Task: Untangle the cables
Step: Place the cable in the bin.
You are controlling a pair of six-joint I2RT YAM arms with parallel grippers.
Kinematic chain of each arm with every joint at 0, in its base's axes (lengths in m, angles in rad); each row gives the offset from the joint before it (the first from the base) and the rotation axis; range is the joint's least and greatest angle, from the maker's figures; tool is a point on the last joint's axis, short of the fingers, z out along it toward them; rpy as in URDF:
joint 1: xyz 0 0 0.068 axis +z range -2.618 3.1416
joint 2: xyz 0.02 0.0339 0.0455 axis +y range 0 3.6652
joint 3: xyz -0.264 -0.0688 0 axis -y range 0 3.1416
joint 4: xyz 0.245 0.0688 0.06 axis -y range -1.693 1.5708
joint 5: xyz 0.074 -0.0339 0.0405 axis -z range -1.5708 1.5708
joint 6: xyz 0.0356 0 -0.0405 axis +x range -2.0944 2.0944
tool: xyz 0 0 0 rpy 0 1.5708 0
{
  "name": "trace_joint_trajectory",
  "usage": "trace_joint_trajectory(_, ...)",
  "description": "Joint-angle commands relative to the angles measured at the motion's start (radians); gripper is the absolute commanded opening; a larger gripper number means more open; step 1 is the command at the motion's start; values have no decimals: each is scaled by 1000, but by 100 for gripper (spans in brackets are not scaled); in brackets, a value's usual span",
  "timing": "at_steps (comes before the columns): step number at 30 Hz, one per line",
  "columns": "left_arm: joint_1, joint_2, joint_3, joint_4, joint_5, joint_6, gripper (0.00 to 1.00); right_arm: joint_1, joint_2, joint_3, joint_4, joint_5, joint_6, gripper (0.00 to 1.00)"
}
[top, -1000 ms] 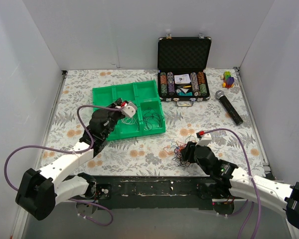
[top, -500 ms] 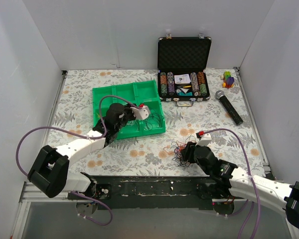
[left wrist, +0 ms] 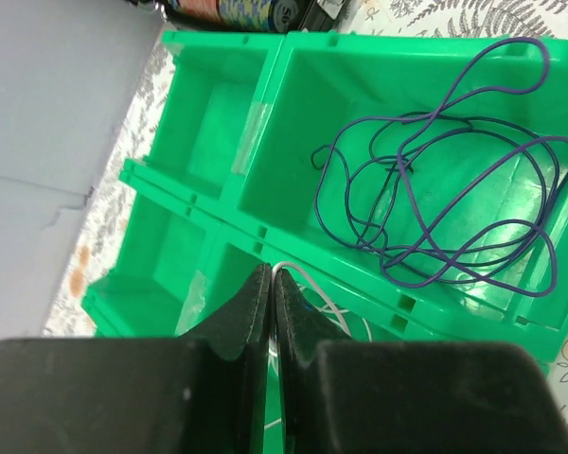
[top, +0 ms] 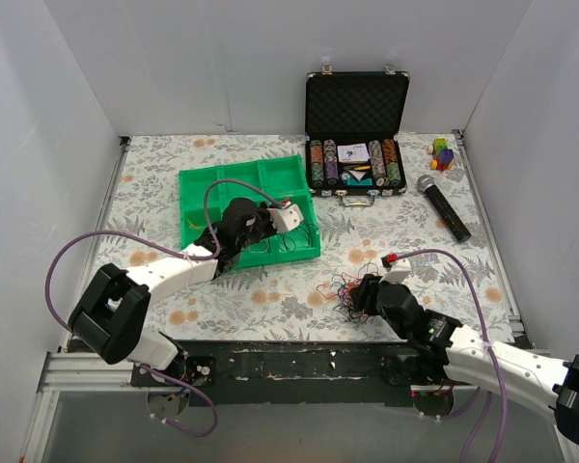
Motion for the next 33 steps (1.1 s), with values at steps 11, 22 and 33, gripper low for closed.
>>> trace_joint_trajectory(11,114,40,-8,-18,-46,-211,0,3,-8,-15,12,27,4,58)
trace_joint_trajectory(22,114,100,-3,8,-17,-160,0,4,-5,-17,15,32,6,58)
trace_joint_trajectory(33,109,132,35,-52,11,-167,16,3,-14,-20,15,33,6,58)
